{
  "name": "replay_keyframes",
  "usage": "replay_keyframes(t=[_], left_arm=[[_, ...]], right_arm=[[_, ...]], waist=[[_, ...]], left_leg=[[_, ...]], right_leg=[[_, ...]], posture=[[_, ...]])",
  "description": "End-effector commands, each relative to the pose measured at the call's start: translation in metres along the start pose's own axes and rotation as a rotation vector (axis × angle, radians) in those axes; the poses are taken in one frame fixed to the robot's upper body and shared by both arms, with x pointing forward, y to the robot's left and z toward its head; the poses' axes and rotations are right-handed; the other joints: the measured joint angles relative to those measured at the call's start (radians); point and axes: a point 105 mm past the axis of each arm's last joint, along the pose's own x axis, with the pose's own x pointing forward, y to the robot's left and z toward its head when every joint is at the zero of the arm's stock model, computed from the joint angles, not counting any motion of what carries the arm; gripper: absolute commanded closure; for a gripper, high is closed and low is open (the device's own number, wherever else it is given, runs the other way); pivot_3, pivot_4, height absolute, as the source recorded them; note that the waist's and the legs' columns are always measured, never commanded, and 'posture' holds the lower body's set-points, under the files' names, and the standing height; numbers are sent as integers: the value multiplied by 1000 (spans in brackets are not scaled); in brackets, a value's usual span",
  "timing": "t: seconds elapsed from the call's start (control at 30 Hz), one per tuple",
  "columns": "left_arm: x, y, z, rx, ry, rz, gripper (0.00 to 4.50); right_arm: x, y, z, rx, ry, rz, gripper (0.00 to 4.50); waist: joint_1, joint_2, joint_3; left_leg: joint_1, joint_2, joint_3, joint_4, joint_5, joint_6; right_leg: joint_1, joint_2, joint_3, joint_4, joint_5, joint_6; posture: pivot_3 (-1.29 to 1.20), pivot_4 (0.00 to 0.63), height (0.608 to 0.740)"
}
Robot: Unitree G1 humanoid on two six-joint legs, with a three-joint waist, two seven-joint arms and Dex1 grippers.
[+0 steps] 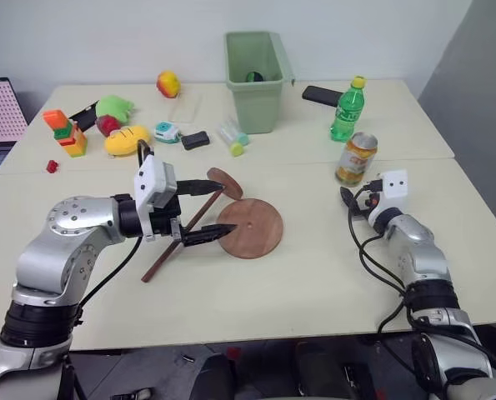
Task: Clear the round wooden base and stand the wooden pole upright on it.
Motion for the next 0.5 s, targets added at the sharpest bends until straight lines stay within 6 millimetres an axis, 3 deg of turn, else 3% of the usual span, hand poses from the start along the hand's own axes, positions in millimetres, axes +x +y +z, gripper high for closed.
replay_keyframes(t=[0.03,0.2,0.3,0.4,0.5], left_arm=[[-17,11,0,19,49,58,0],[-31,34,-16,-76,138,173,0],[-35,44,-28,-112,186,224,0],[-37,53,-55,-102,333,272,0],[-26,61,-72,-115,385,312,0]], right_arm=[[-55,34,47,-103,-11,288,25],[-103,78,88,-217,21,695,25],[-109,88,103,-255,43,818,25],[-107,97,114,-288,63,899,25],[-106,105,120,-325,79,947,25]], waist=[[11,2,1],[3,1,2],[4,0,3],[7,0,3],[11,0,3]], left_leg=[[-2,0,-1,0,0,1],[4,0,2,1,-1,3],[13,1,0,0,-2,3],[14,0,-1,-1,-2,3],[11,0,-1,-2,-2,4]], right_leg=[[0,0,-1,-1,0,0],[3,1,2,0,0,0],[13,2,0,-2,-1,0],[15,1,-1,-6,0,0],[15,0,-2,-9,0,0]], posture=[[0,150,740],[0,150,740],[0,150,740],[0,150,740],[0,150,740]])
